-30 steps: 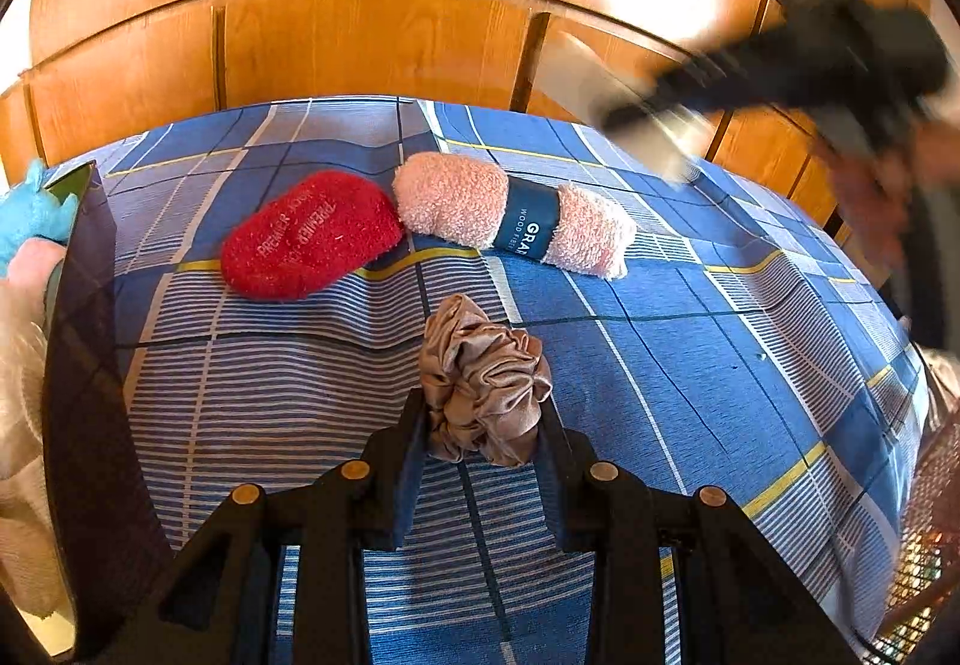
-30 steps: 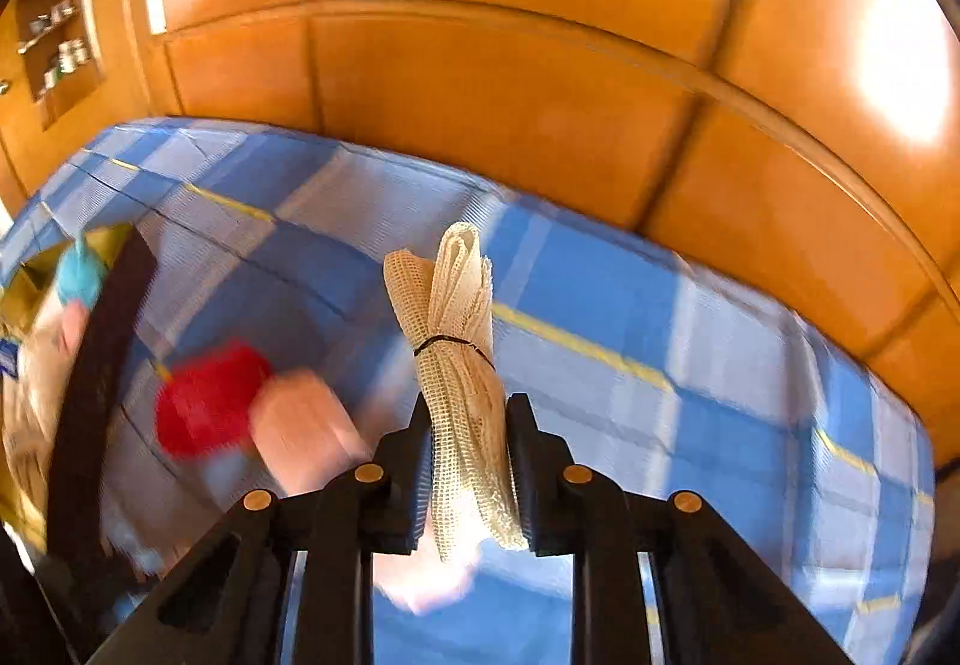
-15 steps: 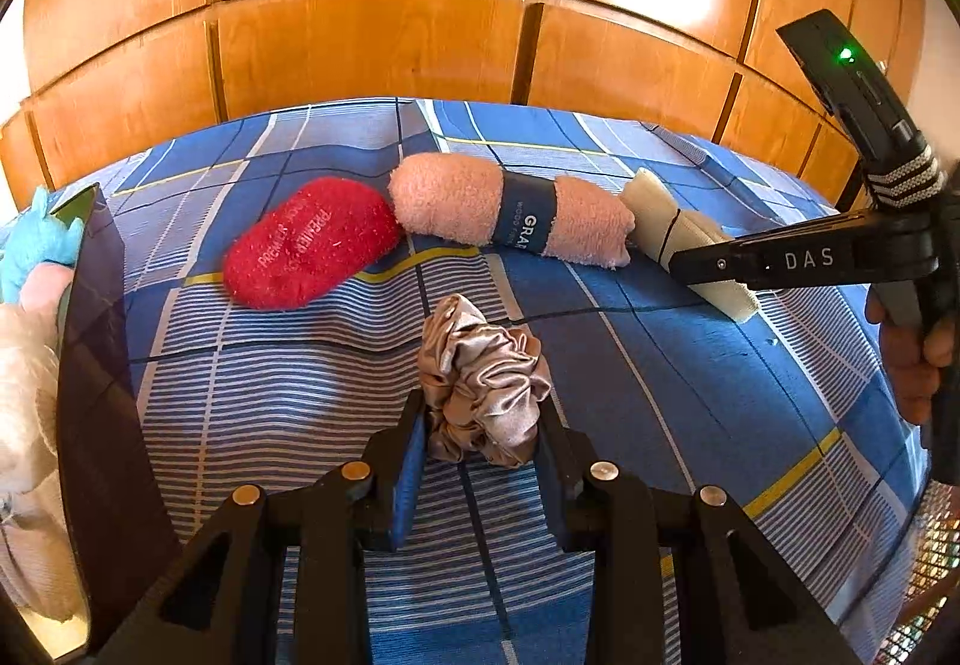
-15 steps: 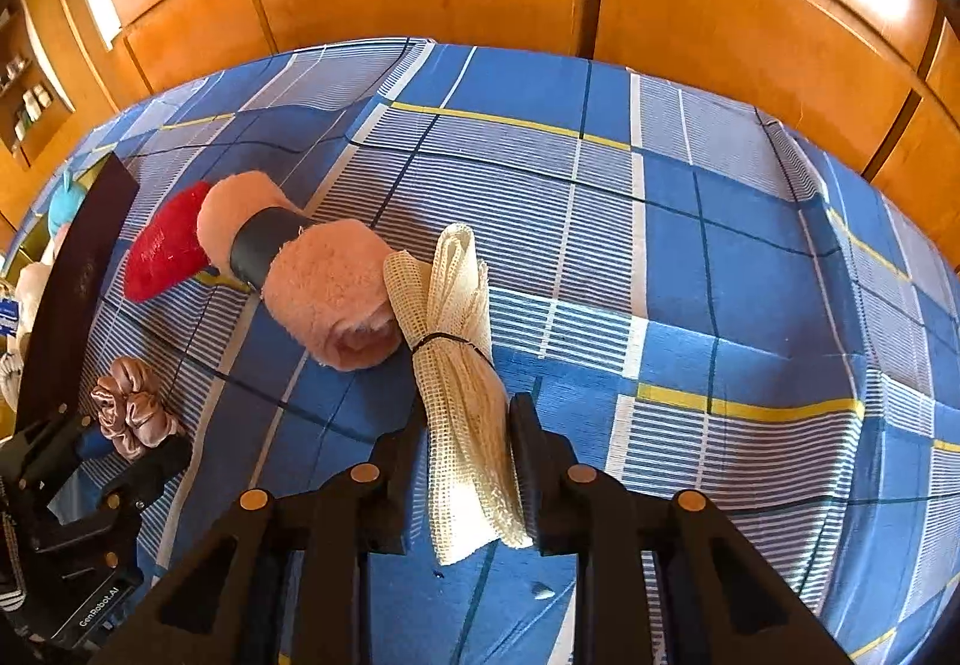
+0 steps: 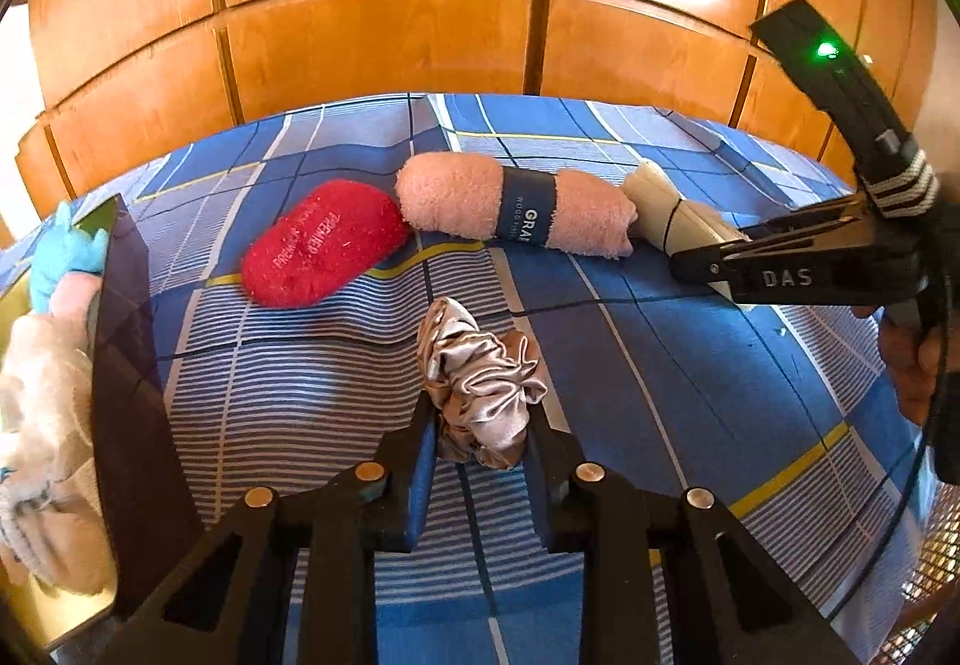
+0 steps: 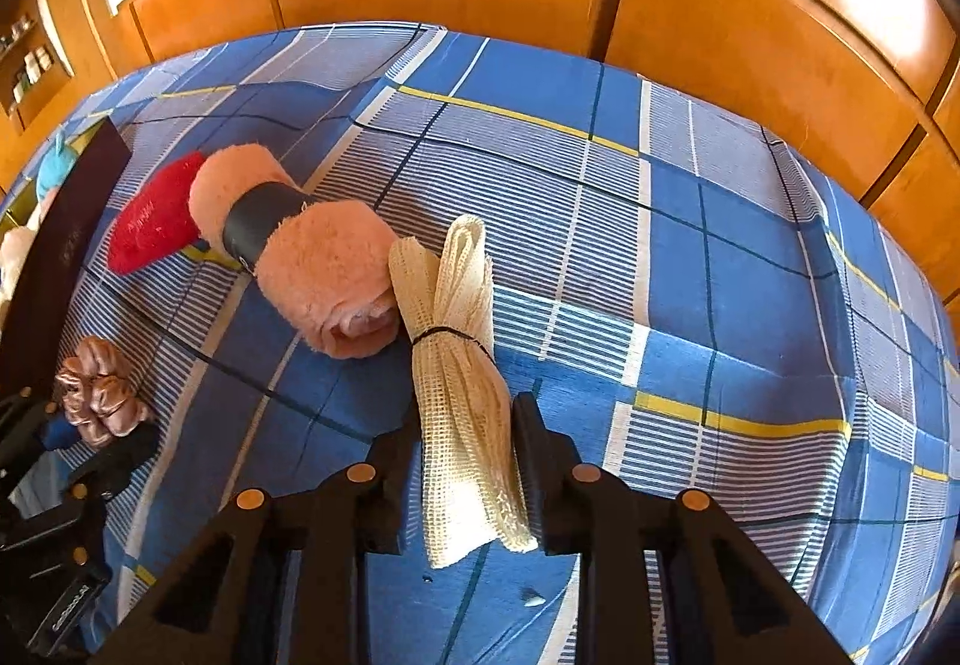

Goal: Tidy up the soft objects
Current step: 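Lift the scrunchie with left while right lifts the cream mesh bundle, then carry the scrunchie into the gold tray and open the left gripper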

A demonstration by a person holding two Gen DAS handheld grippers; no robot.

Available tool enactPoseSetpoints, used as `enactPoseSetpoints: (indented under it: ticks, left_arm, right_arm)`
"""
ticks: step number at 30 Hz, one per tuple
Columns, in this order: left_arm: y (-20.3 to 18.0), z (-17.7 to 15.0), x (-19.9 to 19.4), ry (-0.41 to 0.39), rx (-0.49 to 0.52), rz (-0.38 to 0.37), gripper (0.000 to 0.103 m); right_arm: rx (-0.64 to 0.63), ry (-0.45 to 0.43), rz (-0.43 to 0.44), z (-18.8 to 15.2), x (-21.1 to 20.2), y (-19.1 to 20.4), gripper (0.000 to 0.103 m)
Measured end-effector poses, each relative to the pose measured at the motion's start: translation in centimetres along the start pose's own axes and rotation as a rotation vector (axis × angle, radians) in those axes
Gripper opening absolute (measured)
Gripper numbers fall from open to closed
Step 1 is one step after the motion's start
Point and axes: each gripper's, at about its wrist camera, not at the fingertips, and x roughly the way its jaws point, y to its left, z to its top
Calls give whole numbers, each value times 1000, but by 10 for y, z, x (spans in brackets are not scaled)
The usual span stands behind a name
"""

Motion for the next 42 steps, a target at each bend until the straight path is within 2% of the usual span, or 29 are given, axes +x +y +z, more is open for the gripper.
enactPoseSetpoints:
  ticks: [8, 23, 42]
  left_arm:
    - [-1, 0, -16, -9, -9, -17, 24]
    - [12, 16, -69, -91, -81, -33, 25]
    - [50, 15, -102, -122, -170, 34, 25]
  right_arm:
    - [-44, -8, -44, 0, 3, 5, 25]
    - [-80, -17, -74, -3, 3, 10, 25]
    - [-119, -30, -111, -5, 2, 15, 24]
